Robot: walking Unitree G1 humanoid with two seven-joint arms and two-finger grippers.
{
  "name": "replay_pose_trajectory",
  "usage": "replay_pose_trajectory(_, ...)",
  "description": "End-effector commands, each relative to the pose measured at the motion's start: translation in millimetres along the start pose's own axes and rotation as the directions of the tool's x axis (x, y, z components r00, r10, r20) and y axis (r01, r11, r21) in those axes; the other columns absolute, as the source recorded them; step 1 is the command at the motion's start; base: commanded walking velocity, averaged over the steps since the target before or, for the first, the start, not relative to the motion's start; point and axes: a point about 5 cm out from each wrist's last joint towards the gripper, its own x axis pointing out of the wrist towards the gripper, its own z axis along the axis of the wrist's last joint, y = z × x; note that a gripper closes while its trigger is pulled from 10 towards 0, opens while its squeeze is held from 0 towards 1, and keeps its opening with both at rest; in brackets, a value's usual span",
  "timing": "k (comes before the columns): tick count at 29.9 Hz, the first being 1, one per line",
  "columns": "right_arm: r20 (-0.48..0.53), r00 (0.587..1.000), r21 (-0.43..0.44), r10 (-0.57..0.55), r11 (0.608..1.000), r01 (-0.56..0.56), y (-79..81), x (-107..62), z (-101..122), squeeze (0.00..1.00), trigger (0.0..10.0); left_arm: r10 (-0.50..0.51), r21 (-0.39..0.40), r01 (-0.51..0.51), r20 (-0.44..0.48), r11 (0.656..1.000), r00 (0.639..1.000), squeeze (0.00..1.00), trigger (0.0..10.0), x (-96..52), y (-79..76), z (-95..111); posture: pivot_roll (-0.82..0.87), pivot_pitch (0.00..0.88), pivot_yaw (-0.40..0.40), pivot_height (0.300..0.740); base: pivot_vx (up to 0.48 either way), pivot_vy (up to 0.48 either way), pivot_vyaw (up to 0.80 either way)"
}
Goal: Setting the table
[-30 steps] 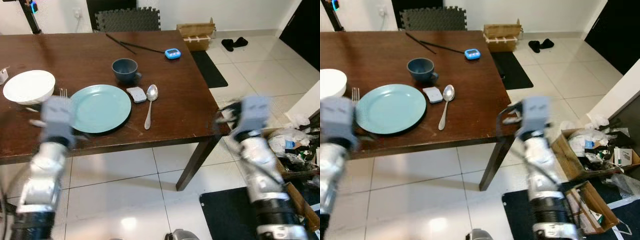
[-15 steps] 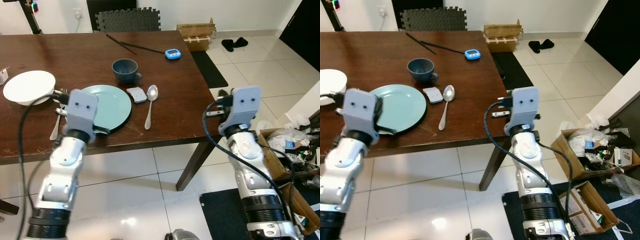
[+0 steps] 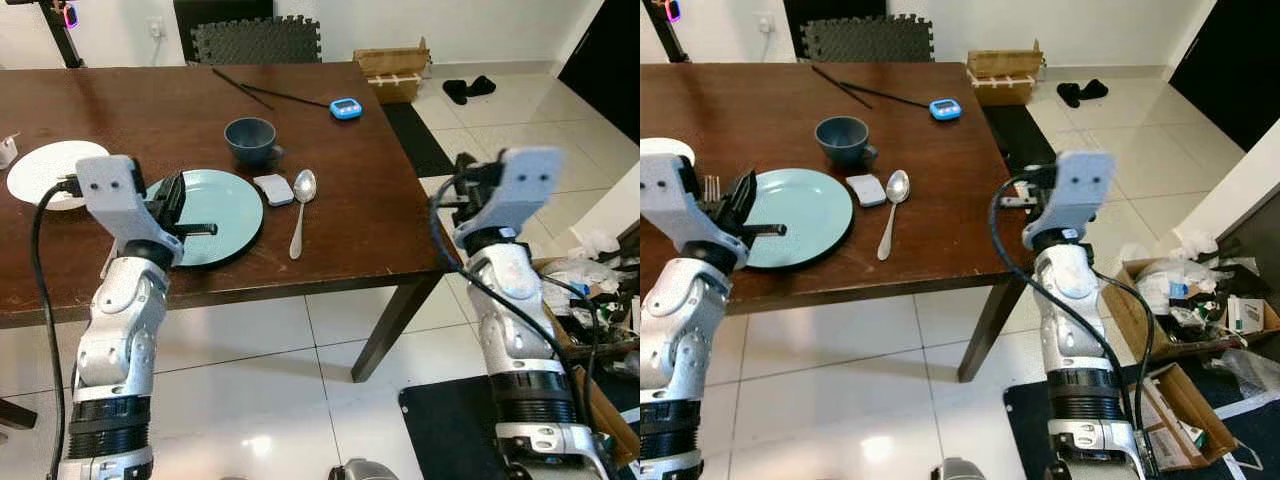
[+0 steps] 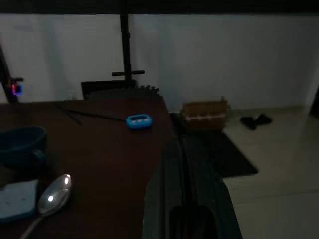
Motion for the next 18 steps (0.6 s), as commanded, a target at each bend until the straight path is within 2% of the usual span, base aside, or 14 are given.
replay_pose_trajectory(1, -0.009, 1.000, 0.052, 0.018, 0.999, -0.017, 3.2, 0.1, -1, 0.00, 10.0, -0.023, -0.010, 0.023, 0.010, 1.000, 1.000, 0.00, 10.0, 0.8, -1.9, 0, 0.07, 0.007, -0.017, 0.740, 0.000, 0.000, 0.00)
replay_pose_trajectory(2, 0.001, 1.000, 0.065, 0.029, 0.997, -0.029, 5.9, -0.2, 1, 0.00, 10.0, 0.015, 0.073, -0.017, 0.037, 0.997, 0.999, 0.00, 10.0, 2.4, 0.8, 2, 0.07, 0.007, -0.017, 0.740, 0.000, 0.000, 0.00)
replay_pose_trajectory(3, 0.019, 0.999, 0.066, 0.034, 0.997, -0.035, 8.8, -0.1, 3, 0.00, 10.0, 0.124, 0.274, -0.145, 0.095, 0.951, 0.988, 0.00, 10.0, 5.8, 10.1, 6, 0.06, 0.008, -0.017, 0.740, 0.000, 0.000, 0.00)
replay_pose_trajectory(4, 0.027, 0.999, 0.045, 0.025, 0.999, -0.027, 8.8, 0.2, 4, 0.00, 10.0, 0.160, 0.366, -0.197, 0.129, 0.909, 0.979, 0.00, 10.0, 6.6, 13.8, 9, 0.06, 0.008, -0.017, 0.740, 0.000, 0.000, 0.00)
replay_pose_trajectory(5, 0.027, 0.999, 0.045, 0.025, 0.999, -0.027, 8.8, 0.2, 4, 0.00, 10.0, 0.160, 0.366, -0.197, 0.129, 0.909, 0.979, 0.00, 10.0, 6.6, 13.8, 9, 0.06, 0.008, -0.017, 0.740, 0.000, 0.000, 0.00)
replay_pose_trajectory(7, 0.064, 0.998, -0.037, -0.003, 0.999, 0.005, 7.6, 1.0, 9, 0.00, 10.0, 0.158, 0.545, -0.250, 0.210, 0.800, 0.965, 0.00, 10.0, 6.6, 15.9, 15, 0.06, 0.008, -0.017, 0.740, 0.000, 0.000, 0.00)
replay_pose_trajectory(9, 0.112, 0.993, -0.160, -0.033, 0.986, 0.051, 5.1, 1.9, 14, 0.00, 10.0, 0.170, 0.615, -0.290, 0.247, 0.733, 0.954, 0.00, 10.0, 7.3, 18.9, 18, 0.06, 0.008, -0.016, 0.740, 0.000, 0.000, 0.00)
replay_pose_trajectory(10, 0.146, 0.988, -0.246, -0.047, 0.966, 0.082, 3.3, 2.4, 17, 0.00, 10.0, 0.187, 0.667, -0.323, 0.269, 0.672, 0.945, 0.00, 10.0, 7.6, 22.2, 20, 0.06, 0.008, -0.016, 0.740, 0.000, 0.000, 0.00)
replay_pose_trajectory(13, 0.153, 0.987, -0.269, -0.050, 0.959, 0.090, 2.1, 2.9, 18, 0.00, 10.0, 0.194, 0.700, -0.333, 0.273, 0.632, 0.942, 0.00, 10.0, 7.7, 25.0, 21, 0.06, 0.009, -0.015, 0.740, 0.000, 0.000, 0.00)
replay_pose_trajectory(14, 0.146, 0.988, -0.271, -0.042, 0.959, 0.081, 1.8, 3.1, 17, 0.00, 10.0, 0.188, 0.744, -0.323, 0.263, 0.585, 0.946, 0.00, 10.0, 8.2, 26.0, 20, 0.06, 0.009, -0.015, 0.740, 0.000, 0.000, 0.00)
replay_pose_trajectory(15, 0.123, 0.992, -0.294, -0.014, 0.955, 0.050, 2.6, 3.1, 14, 0.00, 10.0, 0.187, 0.782, -0.296, 0.231, 0.548, 0.955, 0.00, 10.0, 8.5, 28.9, 16, 0.06, 0.010, -0.015, 0.740, 0.000, 0.000, 0.00)
replay_pose_trajectory(16, 0.123, 0.992, -0.294, -0.014, 0.955, 0.050, 2.6, 3.1, 14, 0.00, 10.0, 0.187, 0.782, -0.296, 0.231, 0.548, 0.955, 0.00, 10.0, 8.5, 28.9, 16, 0.06, 0.010, -0.015, 0.740, 0.000, 0.000, 0.00)
replay_pose_trajectory(17, -0.003, 0.995, -0.336, 0.104, 0.937, -0.099, 10.5, 1.2, -3, 0.00, 10.0, 0.195, 0.866, -0.207, 0.130, 0.454, 0.972, 0.00, 10.0, 9.8, 38.5, 2, 0.06, 0.010, -0.011, 0.740, 0.000, 0.000, 0.00)
replay_pose_trajectory(18, -0.052, 0.988, -0.352, 0.143, 0.923, -0.152, 13.4, -0.4, -10, 0.00, 10.0, 0.194, 0.879, -0.181, 0.103, 0.442, 0.976, 0.00, 10.0, 9.6, 41.2, -2, 0.06, 0.010, -0.011, 0.740, 0.000, 0.000, 0.00)
